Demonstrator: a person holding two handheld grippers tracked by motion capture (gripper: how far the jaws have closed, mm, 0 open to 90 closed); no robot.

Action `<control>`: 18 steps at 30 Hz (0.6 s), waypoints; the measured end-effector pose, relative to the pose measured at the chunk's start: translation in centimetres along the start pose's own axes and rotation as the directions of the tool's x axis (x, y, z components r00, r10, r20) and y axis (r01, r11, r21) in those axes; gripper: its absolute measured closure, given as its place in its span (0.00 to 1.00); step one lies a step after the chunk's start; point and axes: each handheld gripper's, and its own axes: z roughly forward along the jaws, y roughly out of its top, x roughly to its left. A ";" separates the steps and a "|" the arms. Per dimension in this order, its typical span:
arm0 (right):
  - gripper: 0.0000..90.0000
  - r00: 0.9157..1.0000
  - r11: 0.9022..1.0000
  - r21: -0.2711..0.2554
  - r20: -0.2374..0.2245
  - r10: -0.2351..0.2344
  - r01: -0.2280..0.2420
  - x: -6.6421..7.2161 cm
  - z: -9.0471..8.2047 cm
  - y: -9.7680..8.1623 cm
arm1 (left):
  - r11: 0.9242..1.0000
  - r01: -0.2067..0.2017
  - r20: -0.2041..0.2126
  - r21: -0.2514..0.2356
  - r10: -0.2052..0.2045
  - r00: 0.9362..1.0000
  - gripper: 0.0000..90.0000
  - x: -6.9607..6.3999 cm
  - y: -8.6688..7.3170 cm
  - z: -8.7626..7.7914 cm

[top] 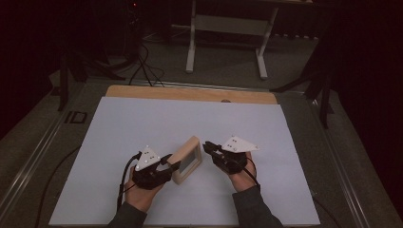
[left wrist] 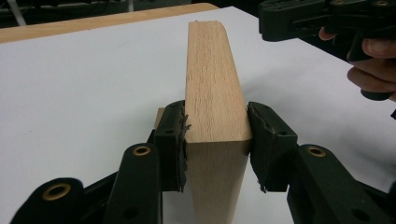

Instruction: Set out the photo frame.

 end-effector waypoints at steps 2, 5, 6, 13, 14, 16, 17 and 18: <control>0.95 1.000 1.000 0.001 0.006 -0.011 0.011 0.2 0.1 0.0 | 1.000 -0.011 0.003 0.001 0.011 1.000 0.67 -0.2 0.0 0.0; 0.96 1.000 1.000 -0.002 0.017 -0.024 0.024 0.5 0.2 0.2 | 0.999 -0.038 0.004 0.004 0.038 0.999 0.67 -0.5 0.1 0.1; 0.96 1.000 1.000 -0.004 0.019 -0.023 0.023 0.6 0.2 0.2 | 0.999 -0.043 0.006 0.004 0.043 0.999 0.67 -0.6 0.1 0.1; 0.96 0.999 1.000 -0.027 0.034 -0.009 0.010 0.3 0.0 0.5 | 0.995 -0.097 0.015 0.007 0.097 0.995 0.67 -1.2 0.0 0.3; 0.96 0.999 1.000 -0.027 0.034 -0.007 0.007 0.3 -0.1 0.6 | 0.994 -0.107 0.020 0.005 0.106 0.994 0.67 -1.3 0.0 0.3; 0.97 0.999 0.999 -0.033 0.034 -0.008 0.009 0.3 -0.1 0.7 | 0.993 -0.117 0.030 0.004 0.117 0.993 0.67 -1.6 0.0 0.4; 0.97 0.999 0.999 -0.037 0.036 -0.008 0.009 0.3 -0.1 0.8 | 0.992 -0.127 0.040 0.003 0.127 0.991 0.67 -1.7 0.0 0.4; 0.97 0.999 0.999 -0.038 0.036 -0.007 0.008 0.3 -0.1 0.9 | 0.990 -0.138 0.048 0.003 0.138 0.989 0.67 -1.8 0.0 0.5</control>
